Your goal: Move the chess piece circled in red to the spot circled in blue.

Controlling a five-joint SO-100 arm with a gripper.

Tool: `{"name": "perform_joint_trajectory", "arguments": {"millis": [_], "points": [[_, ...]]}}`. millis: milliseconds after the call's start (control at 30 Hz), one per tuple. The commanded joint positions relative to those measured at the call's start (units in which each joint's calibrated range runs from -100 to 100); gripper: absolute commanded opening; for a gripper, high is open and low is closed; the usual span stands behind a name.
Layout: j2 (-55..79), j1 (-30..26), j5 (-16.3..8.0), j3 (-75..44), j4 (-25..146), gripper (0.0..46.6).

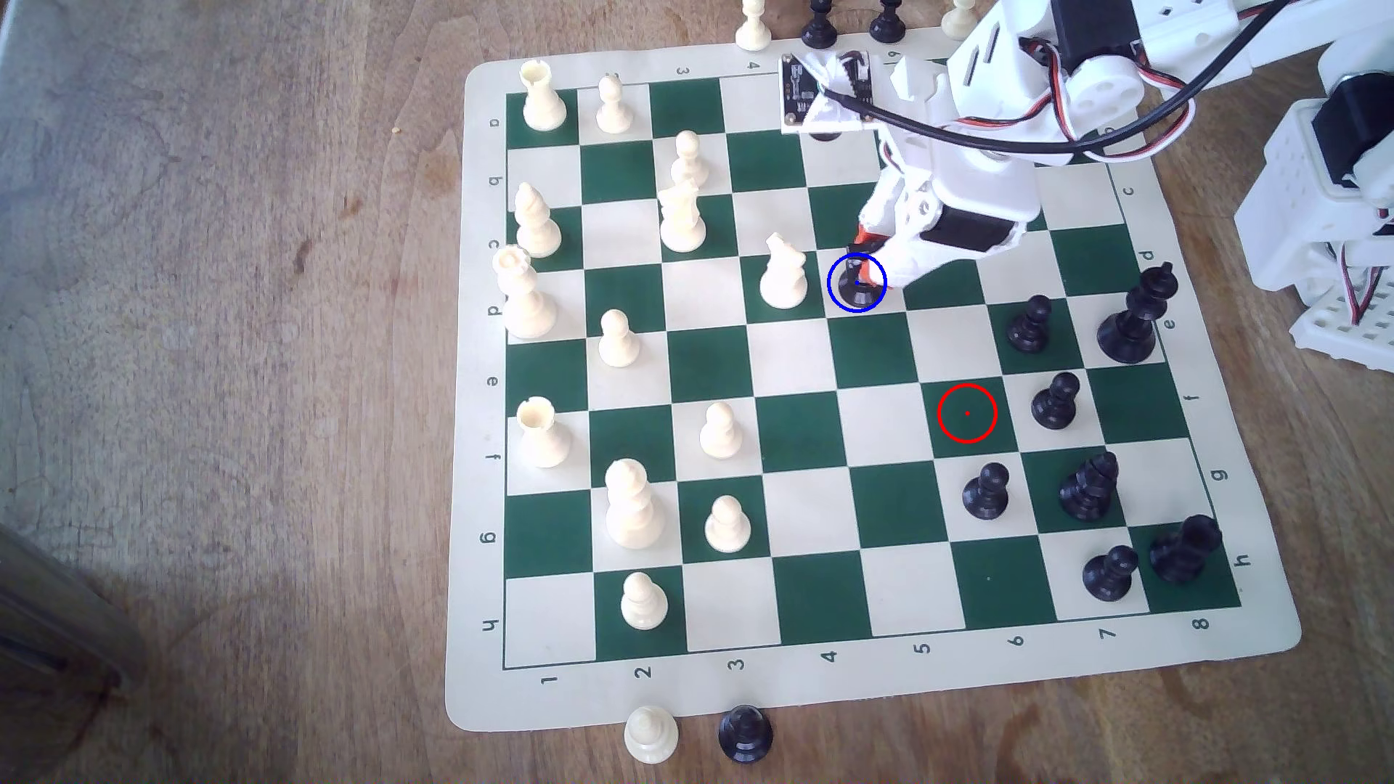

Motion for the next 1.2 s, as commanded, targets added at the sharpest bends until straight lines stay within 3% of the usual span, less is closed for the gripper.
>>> {"name": "perform_joint_trajectory", "arguments": {"millis": [0, 233, 433, 700, 800, 867, 967, 1000, 1167], "points": [[-1.87, 0.01, 0.00, 0.20, -0.73, 22.4], [-8.23, -0.77, -0.24, 0.48, 5.01, 21.5], [-23.51, -5.70, -1.66, 4.55, 12.62, 20.7], [-52.12, -6.95, -1.81, 29.40, 13.77, 21.4], [-57.47, -6.95, -2.00, 31.75, 14.67, 21.6], [-62.05, -7.03, -2.39, 32.93, 14.18, 19.2], [-65.70, -7.19, -2.49, 33.11, 11.72, 9.9], [-67.57, -6.79, -3.27, 33.11, 8.77, 0.2], [-72.66, -5.93, -3.27, 35.47, 0.91, 0.2]]}}
